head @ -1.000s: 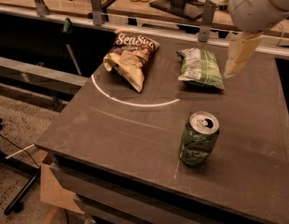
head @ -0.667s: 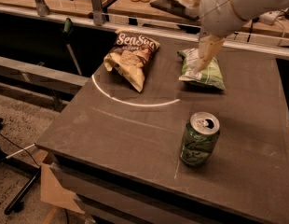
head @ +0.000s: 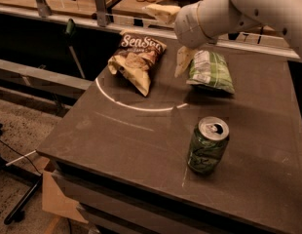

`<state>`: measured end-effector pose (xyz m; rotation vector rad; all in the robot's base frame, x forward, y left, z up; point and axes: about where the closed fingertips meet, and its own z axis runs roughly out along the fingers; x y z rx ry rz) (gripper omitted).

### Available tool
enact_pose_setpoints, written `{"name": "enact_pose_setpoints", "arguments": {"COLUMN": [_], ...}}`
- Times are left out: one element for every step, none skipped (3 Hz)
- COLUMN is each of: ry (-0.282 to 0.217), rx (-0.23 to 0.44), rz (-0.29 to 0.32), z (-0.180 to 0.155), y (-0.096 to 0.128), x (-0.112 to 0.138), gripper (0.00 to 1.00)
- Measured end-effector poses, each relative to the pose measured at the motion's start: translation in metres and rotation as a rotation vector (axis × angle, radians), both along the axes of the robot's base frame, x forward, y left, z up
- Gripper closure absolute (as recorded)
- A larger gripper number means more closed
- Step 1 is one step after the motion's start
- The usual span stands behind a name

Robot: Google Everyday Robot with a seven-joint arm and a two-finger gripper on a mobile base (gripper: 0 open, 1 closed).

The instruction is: Move brown chip bag near green can

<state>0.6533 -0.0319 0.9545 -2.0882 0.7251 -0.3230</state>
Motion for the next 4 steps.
{"name": "enact_pose_setpoints", "arguments": {"ry": [0.004,0.038,0.068,0.083], "rx": [-0.058,-0.098,-0.147,-0.213], "rz": [-0.003,0.004,0.015,0.037], "z": [-0.027,-0.048,-0.064,-0.071], "y": [0.017,0.039,0.058,0.067], "x": [0.023,0.034,0.036,0.032], "gripper": [0.00,0.00,0.16,0.41]}}
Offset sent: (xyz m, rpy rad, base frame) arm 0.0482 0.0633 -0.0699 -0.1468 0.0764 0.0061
